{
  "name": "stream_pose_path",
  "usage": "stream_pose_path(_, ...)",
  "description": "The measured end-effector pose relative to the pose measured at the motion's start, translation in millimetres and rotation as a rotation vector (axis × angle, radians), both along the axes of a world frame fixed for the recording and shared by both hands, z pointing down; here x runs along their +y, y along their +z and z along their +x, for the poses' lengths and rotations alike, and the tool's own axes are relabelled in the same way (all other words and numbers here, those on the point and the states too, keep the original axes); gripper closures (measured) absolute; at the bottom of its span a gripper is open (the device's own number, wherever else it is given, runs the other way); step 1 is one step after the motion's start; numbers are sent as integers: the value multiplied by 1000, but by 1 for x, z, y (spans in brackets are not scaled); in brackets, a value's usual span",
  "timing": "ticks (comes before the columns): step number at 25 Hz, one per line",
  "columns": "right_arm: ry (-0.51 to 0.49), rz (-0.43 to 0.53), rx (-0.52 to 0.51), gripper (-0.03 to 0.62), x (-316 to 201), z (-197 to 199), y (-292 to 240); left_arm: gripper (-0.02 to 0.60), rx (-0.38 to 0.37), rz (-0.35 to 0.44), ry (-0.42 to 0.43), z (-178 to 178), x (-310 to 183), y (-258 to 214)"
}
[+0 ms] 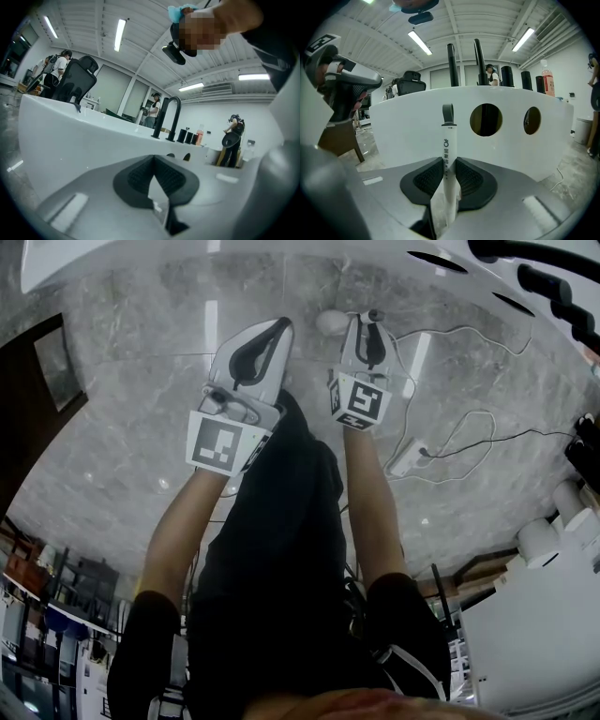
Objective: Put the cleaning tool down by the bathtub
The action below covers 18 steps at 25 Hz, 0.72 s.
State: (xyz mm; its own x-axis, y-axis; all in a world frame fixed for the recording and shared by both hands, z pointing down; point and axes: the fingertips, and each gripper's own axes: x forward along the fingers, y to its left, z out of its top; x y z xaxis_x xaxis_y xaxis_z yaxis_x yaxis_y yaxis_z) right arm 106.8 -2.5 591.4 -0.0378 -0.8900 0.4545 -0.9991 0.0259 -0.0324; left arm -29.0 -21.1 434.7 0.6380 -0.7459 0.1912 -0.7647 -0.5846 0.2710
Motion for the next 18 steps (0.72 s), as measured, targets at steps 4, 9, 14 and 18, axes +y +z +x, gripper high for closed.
stream_pose_path(4, 4, -5, 0, 510, -6, 0, 7, 573, -5, -8, 10, 0, -3, 2)
stream_pose_path(9, 14, -18, 2, 510, -21, 2, 13, 573, 5, 6, 8, -2, -7, -4)
stream_pose_path(14, 24, -23, -3, 510, -41, 8, 20, 573, 10, 12, -4, -3, -9, -5)
stream_pose_path(18, 34, -29, -8, 510, -51, 12, 25, 573, 9, 4, -4, -4, -9, -6)
